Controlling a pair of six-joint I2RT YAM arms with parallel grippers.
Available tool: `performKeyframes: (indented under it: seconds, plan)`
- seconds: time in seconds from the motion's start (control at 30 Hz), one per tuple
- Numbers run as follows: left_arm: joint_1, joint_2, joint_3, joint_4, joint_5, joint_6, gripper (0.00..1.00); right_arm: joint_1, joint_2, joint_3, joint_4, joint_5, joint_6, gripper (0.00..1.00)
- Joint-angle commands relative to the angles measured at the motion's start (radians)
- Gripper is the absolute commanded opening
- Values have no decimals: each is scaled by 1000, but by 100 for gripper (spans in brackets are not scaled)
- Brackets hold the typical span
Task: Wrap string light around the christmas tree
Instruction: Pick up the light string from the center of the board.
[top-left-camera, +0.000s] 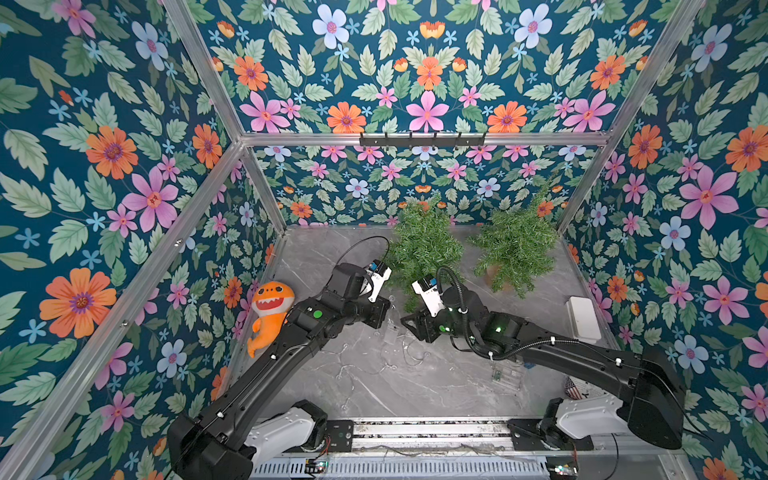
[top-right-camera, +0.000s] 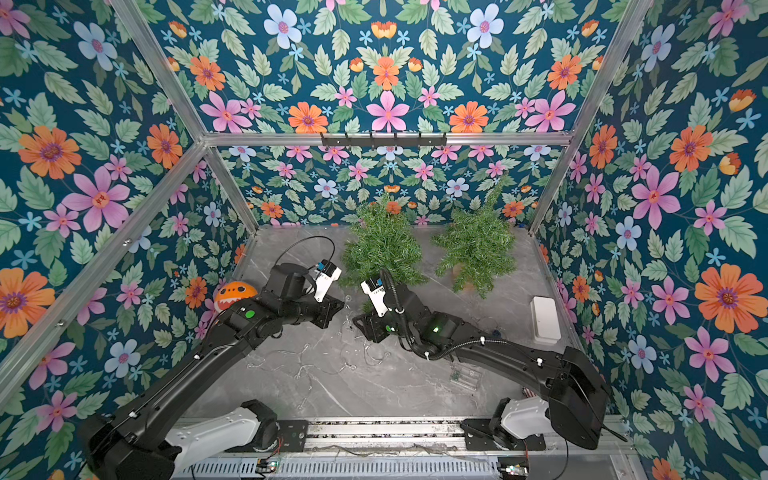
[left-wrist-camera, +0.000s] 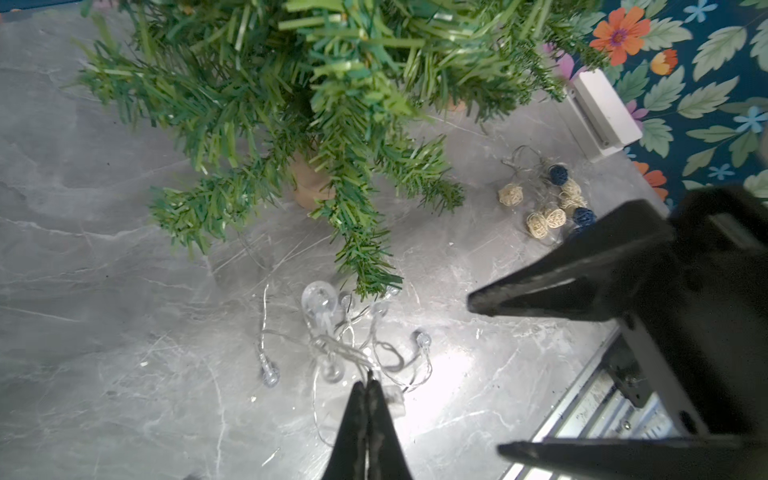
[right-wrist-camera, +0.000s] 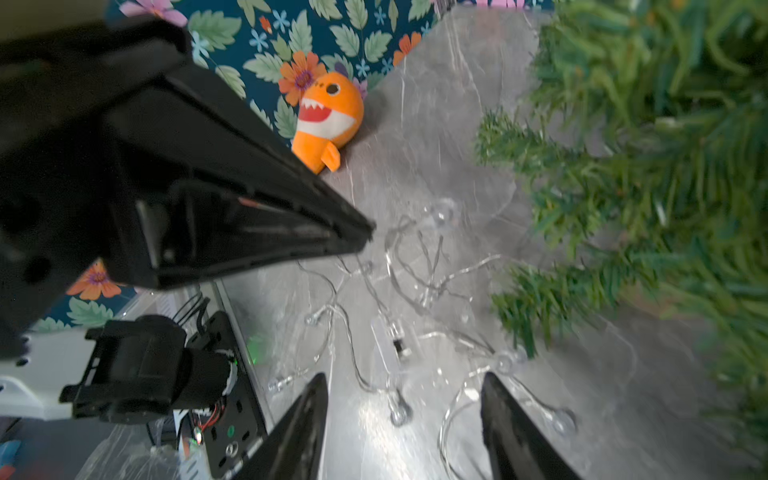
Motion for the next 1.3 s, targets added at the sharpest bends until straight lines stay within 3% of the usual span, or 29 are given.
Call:
performKeyframes:
  seconds: [0.0, 0.17, 0.3, 0.4, 0.5, 0.73, 0.87, 0.97, 1.03, 1.27]
  plan:
    - [0, -13, -1, 8, 50, 15, 0, 1, 42, 15, 107, 43, -15, 55]
    - [1, -25, -21, 24, 71, 16, 0, 1, 117, 60, 131, 58, -41, 47]
    - [1, -32, -37, 27, 46, 15, 0, 1, 121, 64, 129, 79, -35, 19]
    - [25, -65, -45, 43, 34, 7, 0, 1, 81, 51, 60, 83, -38, 7]
    - [73, -105, -66, 84, 92, -14, 0, 1, 15, 29, 6, 71, -43, 0]
    - [80, -160, -140, 166, 164, -44, 0, 1, -108, 85, -161, 46, -35, 0]
    - [79, -216, -227, 308, 253, -96, 1, 1, -142, 119, -241, 42, -23, 0]
    - [79, -273, -306, 447, 298, -138, 18, 1, -160, 121, -247, 30, 19, 0]
    - [78, -302, -359, 511, 292, -160, 25, 1, -174, 121, -249, 31, 41, 0]
    - [74, -254, -425, 554, 258, -150, 30, 1, -217, 134, -293, 32, 63, 0]
